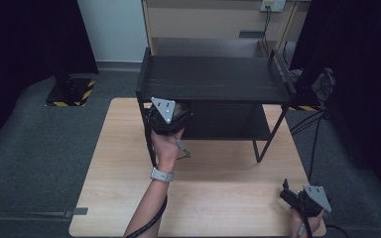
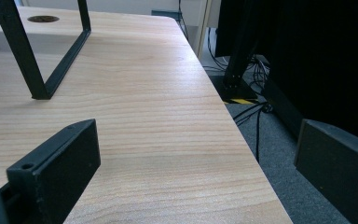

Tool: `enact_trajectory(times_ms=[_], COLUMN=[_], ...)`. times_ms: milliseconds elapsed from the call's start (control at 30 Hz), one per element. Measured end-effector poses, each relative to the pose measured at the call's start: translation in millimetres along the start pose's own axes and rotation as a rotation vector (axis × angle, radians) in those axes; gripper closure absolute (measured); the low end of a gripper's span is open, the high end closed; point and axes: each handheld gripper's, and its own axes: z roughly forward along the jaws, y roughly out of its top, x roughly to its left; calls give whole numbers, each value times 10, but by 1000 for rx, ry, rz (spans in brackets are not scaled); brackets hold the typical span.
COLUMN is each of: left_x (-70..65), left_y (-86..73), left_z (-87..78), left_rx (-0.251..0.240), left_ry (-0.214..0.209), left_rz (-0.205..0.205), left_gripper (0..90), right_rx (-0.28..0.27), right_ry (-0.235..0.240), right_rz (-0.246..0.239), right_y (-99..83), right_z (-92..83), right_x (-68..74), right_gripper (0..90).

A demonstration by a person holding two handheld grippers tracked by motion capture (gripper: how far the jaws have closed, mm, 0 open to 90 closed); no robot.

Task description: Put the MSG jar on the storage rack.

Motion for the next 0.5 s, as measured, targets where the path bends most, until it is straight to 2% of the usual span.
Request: enact_trajectory(times_ms=[33, 133, 200, 267, 300, 367, 500], left_x=[9, 61, 88, 142, 207, 230, 373], left_y=[-24, -144, -183, -279, -386, -443, -687], left_z=[-33, -178, -222, -320, -427, -483, -711], left_rx=[-2, 10, 12, 7, -3, -8, -20], left_ry=[-8, -27, -36, -54, -73, -76, -101], left_rz=[1, -22, -22, -20, -21, -20, 1], left_gripper=[7, 0, 0, 0, 0, 0, 0], right_rx=[0, -2, -1, 0, 0, 0, 0], right_ry=[1, 2, 3, 5, 7, 8, 10], right_rz=[-1, 0, -1, -4, -6, -8, -12], right_y=[1, -3, -1, 0, 0, 0, -2], right_z=[1, -2, -1, -1, -1, -1, -3], right_x=[0, -2, -2, -2, -3, -3, -4], right_gripper=[5, 5, 5, 5, 5, 5, 5])
